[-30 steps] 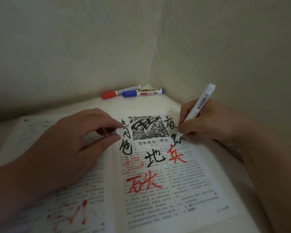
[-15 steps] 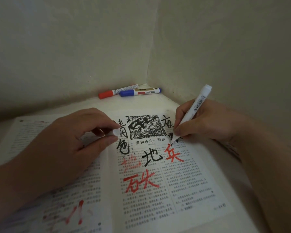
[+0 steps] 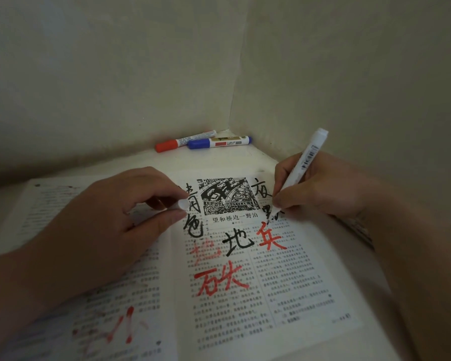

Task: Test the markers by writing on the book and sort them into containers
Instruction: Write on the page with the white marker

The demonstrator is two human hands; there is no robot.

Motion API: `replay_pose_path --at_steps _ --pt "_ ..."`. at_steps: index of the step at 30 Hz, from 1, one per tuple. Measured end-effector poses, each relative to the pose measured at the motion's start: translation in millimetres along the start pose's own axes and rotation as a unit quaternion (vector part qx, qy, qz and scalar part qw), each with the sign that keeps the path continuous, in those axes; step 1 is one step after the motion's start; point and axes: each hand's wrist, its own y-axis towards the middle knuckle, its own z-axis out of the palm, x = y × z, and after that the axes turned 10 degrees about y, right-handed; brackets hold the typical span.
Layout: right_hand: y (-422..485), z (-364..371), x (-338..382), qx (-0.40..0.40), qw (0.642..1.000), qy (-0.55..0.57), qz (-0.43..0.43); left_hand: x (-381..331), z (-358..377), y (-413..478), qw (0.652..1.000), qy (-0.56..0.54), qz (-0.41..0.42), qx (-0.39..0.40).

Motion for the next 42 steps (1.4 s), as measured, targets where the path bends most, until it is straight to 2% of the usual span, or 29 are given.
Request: replay_pose_path --at_steps 5,8,11,14,19,27,32,37,42 --pt "-2.3 -0.7 -1.9 -0.029 0.999 0.021 0.000 -0.9 -0.8 -0.9 1.000 0.007 -0.008 0.001" --pt "-4.3 0.2 -2.4 -0.014 0.999 0.048 0.008 -0.7 -0.4 -1.3 1.000 0.000 -0.010 0.002" --pt "-2.1 0.0 -0.1 -0.004 1.000 0.009 0.011 -0.6 0.2 -1.2 1.000 -0.006 -0.012 -0.004" --pt "-0.5 -0.2 1.5 -0.024 1.000 -0.014 0.014 -1.4 -0.2 -1.1 1.000 -0.003 -0.007 -0.008" --pt "-3.0 0.4 -4.5 -0.073 0.996 0.049 0.008 -1.6 -0.4 -0.9 1.000 -0.001 -0.009 -0.010" --pt "1.1 0.1 -1.9 -0.061 0.998 0.004 0.019 -0.6 -0.8 -1.3 1.000 -0.001 -0.007 -0.008" --pt "-1.3 0.6 -7.2 -0.092 0.995 0.045 0.015 0.0 0.0 -1.0 1.000 -0.002 -0.009 -0.009" --pt "0.7 1.6 -3.8 -0.085 0.996 -0.007 0.016 -0.3 0.9 -0.8 1.000 -0.011 -0.006 -0.014" --pt "1.1 -0.2 -6.7 -0.095 0.995 0.003 0.012 0.0 0.6 -0.5 1.000 -0.010 0.001 -0.014"
